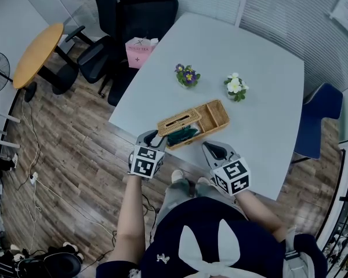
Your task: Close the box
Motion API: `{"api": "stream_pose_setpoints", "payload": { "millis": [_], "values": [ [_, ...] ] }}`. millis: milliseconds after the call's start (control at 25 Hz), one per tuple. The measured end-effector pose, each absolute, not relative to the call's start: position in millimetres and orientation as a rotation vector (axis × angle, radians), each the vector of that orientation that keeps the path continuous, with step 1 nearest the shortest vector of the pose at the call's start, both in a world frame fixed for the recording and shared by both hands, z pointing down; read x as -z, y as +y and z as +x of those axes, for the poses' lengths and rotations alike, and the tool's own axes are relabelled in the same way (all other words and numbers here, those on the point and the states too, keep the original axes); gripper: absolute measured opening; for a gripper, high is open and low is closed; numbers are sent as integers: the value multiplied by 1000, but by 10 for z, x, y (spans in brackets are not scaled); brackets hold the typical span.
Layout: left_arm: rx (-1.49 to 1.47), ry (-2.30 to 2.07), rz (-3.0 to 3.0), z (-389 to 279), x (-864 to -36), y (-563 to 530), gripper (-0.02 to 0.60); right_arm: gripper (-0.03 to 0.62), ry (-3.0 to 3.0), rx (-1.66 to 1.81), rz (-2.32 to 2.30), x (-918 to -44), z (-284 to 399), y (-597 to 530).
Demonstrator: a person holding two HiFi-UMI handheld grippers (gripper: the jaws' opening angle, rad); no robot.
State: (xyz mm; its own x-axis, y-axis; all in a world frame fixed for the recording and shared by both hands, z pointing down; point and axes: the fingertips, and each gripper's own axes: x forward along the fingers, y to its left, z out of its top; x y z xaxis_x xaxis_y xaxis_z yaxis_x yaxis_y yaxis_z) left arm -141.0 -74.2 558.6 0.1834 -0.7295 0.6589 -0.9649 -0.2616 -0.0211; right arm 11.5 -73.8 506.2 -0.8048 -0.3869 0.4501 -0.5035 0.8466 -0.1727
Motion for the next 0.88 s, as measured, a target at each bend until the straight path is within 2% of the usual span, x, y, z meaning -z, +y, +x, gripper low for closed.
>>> {"api": "stream_pose_setpoints", "payload": {
  "millis": [880],
  "values": [
    [-987,-1526,2086,-1290,-5747,-604,158,5,-2607,-418,653,-5088,114,-747]
  ]
}}
